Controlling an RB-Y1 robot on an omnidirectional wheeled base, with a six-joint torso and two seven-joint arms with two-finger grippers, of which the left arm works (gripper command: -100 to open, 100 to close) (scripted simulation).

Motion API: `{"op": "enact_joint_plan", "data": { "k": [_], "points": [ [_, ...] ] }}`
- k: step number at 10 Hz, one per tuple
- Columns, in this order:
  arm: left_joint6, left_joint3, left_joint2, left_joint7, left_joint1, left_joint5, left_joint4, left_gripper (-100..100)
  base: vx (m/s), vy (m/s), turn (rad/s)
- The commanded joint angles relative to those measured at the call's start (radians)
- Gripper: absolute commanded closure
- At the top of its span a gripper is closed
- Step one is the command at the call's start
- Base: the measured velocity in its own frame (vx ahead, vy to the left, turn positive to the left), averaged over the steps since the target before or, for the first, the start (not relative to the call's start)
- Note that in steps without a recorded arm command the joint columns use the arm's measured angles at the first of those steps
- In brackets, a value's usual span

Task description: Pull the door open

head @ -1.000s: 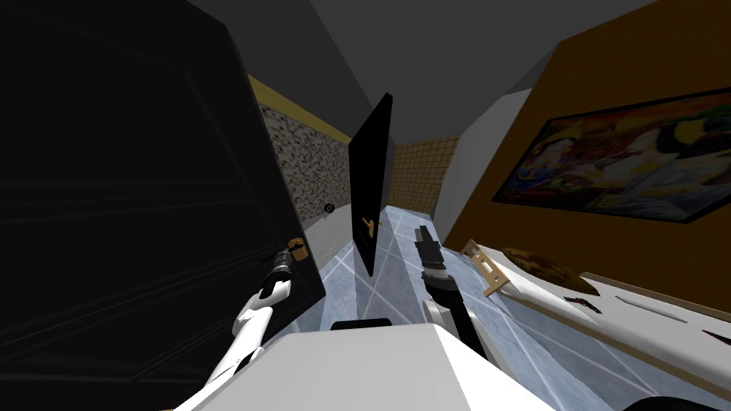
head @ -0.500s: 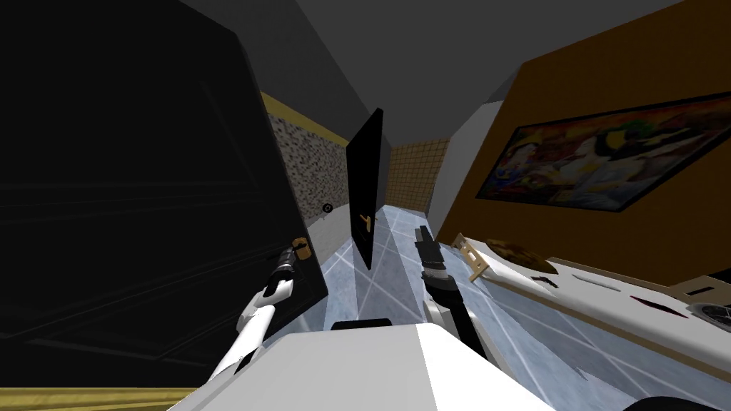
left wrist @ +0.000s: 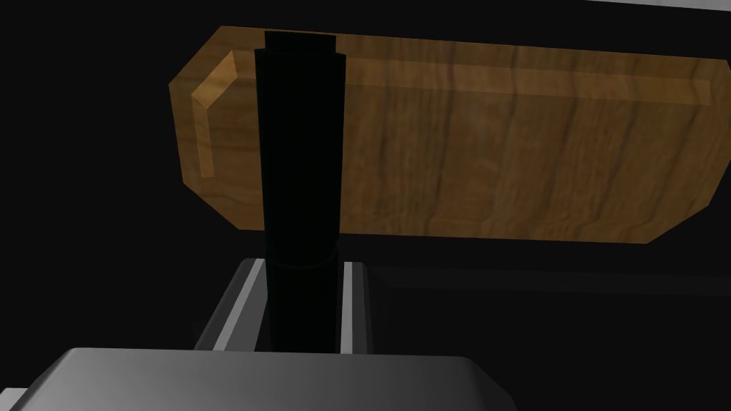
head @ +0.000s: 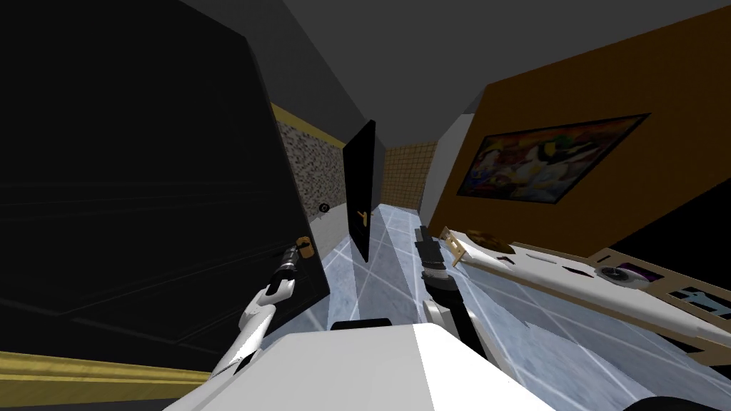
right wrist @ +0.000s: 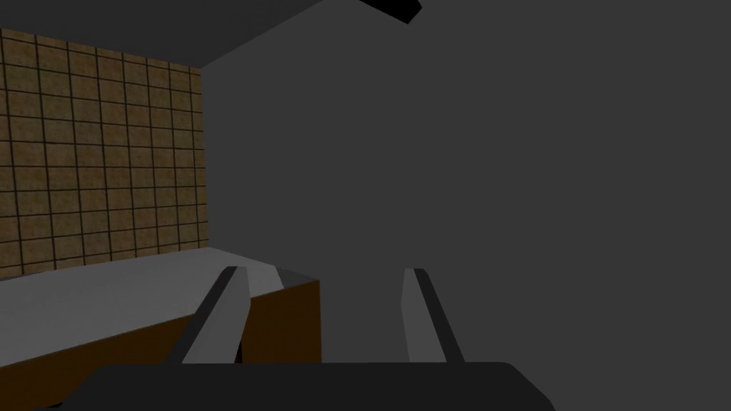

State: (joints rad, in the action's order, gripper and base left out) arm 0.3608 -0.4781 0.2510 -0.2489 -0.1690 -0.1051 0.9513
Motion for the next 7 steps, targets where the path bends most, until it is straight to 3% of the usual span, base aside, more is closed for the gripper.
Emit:
{"op": "enact_joint_plan", "data": {
  "k": [1, 3, 7],
  "points": [
    [0.007, 0.019, 0.009, -0.012, -0.001, 0.000, -0.005, 100, -0.232, 0.028, -0.123],
    [0.008, 0.023, 0.011, -0.013, -0.004, -0.001, -0.011, 100, -0.148, 0.006, -0.059],
    [0.018, 0.065, 0.027, -0.044, 0.002, -0.004, -0.014, 100, -0.195, 0.016, -0.099]
  ]
}}
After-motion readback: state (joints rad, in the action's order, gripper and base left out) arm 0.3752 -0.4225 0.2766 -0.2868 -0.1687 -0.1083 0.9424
